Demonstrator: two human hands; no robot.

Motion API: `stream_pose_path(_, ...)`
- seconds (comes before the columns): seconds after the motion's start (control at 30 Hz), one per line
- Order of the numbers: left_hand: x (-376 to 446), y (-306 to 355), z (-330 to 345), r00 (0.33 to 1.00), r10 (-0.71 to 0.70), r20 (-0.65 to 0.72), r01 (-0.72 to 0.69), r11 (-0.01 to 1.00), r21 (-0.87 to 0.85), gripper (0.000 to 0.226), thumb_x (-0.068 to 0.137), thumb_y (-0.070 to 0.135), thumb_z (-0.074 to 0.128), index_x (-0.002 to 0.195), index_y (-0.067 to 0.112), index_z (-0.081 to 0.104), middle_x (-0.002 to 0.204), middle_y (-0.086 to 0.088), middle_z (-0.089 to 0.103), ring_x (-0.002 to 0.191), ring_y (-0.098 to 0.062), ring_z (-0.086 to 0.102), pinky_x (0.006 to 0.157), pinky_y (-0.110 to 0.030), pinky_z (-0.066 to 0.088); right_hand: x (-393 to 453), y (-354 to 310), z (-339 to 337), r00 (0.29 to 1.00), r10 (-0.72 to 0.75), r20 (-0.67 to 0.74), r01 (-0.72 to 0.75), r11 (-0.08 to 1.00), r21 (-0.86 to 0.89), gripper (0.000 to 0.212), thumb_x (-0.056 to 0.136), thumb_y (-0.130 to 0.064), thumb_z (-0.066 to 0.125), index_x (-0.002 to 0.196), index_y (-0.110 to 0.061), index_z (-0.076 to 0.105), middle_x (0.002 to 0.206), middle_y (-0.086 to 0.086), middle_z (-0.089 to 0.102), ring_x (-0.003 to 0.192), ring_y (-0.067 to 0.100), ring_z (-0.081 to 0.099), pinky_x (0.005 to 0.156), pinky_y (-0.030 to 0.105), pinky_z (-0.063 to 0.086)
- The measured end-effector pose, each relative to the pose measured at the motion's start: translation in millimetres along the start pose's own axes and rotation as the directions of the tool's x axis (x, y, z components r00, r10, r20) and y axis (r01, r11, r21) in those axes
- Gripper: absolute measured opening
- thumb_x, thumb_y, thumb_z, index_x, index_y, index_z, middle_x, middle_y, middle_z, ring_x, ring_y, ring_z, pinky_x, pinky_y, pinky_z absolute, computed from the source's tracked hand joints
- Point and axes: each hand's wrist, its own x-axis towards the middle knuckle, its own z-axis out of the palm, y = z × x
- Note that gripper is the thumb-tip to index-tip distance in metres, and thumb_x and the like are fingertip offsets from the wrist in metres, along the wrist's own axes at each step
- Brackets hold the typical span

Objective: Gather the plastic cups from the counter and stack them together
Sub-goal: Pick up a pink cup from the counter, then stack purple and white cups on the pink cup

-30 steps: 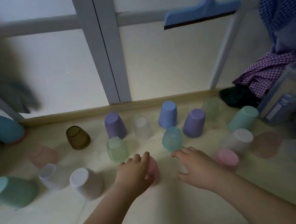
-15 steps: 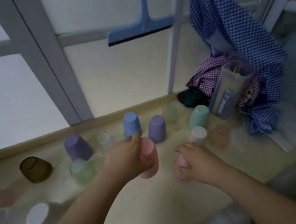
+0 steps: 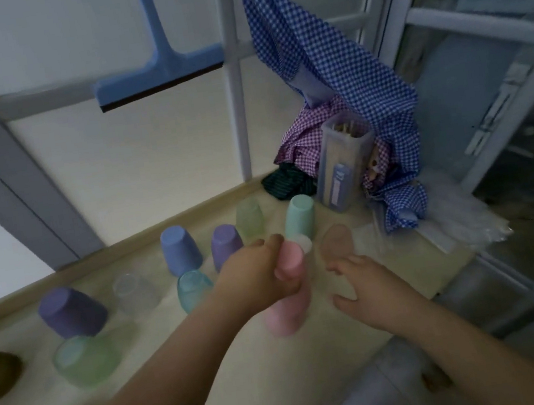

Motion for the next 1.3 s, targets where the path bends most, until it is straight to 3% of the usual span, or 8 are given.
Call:
stream_pose_path(0.23,3.4,-8.4,35.9,0.991,-0.061,0.115,0.053,0.996,0.073,0.062,0.076,0.043,0.061,0.127,0.015,0.038,0.116,-0.011,0.057,0.104,-0.032,0.057,0.081,-0.041,0.051,-7.7,12.2,7.1,1.000,0.019,0.023,-0.020,0.999,0.040,0.049,0.084,-0.038,0.059,0.128,-0.018,0.046,0.128,0.001,0.052,0.118,0.018,0.047,0.100,0.032,0.040)
stream_pose_path(0.37,2.4,-16.7,49.5,0.980,-0.125,0.153,0.117,0.991,0.059,0.080,0.082,0.044,0.056,0.146,0.021,0.014,0.126,-0.010,0.052,0.110,-0.032,0.056,0.085,-0.039,0.049,-8.0,16.8,11.8,0.999,0.023,0.047,-0.025,0.999,0.044,0.048,0.085,-0.038,0.058,0.128,-0.020,0.045,0.126,0.001,0.053,0.117,0.018,0.048,0.099,0.032,0.041)
stream_pose_path(0.47,5.2,-15.7,50.8,0.989,-0.091,0.114,0.083,0.994,0.077,0.080,0.085,0.046,0.051,0.147,0.026,0.004,0.130,-0.009,0.049,0.109,-0.030,0.055,0.084,-0.039,0.050,-4.6,19.0,14.7,0.998,0.016,0.067,-0.020,0.999,0.048,0.049,0.085,-0.037,0.058,0.128,-0.020,0.045,0.126,0.001,0.052,0.116,0.017,0.048,0.097,0.030,0.041)
stream_pose_path(0.6,4.2,-13.9,42.4,0.996,-0.064,0.064,0.062,0.998,0.029,0.075,0.086,0.042,0.053,0.146,0.027,0.012,0.138,-0.007,0.043,0.118,-0.029,0.050,0.091,-0.041,0.048,12.2,22.2,12.2,0.998,-0.019,0.067,0.016,0.999,0.048,0.053,0.084,-0.034,0.060,0.132,-0.018,0.042,0.132,0.002,0.049,0.121,0.019,0.047,0.100,0.032,0.041)
stream_pose_path(0.87,-3.5,-26.8,19.7,0.991,-0.114,-0.067,0.115,0.993,0.012,0.058,0.087,0.047,0.049,0.138,0.023,0.035,0.134,-0.002,0.053,0.118,-0.024,0.053,0.094,-0.038,0.046,94.8,19.3,15.4,0.996,-0.057,0.074,0.060,0.997,-0.044,0.073,0.079,-0.031,0.066,0.141,-0.022,0.029,0.140,0.007,0.040,0.126,0.029,0.041,0.103,0.037,0.032)
stream_pose_path(1.03,2.1,-42.6,15.6,0.977,-0.209,-0.049,0.211,0.976,0.045,0.051,0.088,0.042,0.050,0.133,0.020,0.040,0.128,-0.002,0.055,0.112,-0.025,0.055,0.086,-0.033,0.044,130.4,18.3,34.9,0.979,-0.012,0.203,0.008,1.000,0.021,0.071,0.079,-0.023,0.066,0.140,-0.017,0.030,0.137,0.015,0.040,0.125,0.035,0.043,0.105,0.041,0.038)
stream_pose_path(1.3,10.7,-66.1,20.8,0.964,-0.264,-0.022,0.264,0.964,0.036,0.048,0.086,0.038,0.053,0.128,0.016,0.045,0.121,-0.007,0.057,0.108,-0.030,0.056,0.083,-0.040,0.050,133.1,25.0,37.0,0.969,-0.009,0.246,-0.006,0.998,0.060,0.071,0.079,-0.017,0.067,0.139,-0.018,0.029,0.137,0.016,0.039,0.122,0.034,0.046,0.102,0.038,0.040)
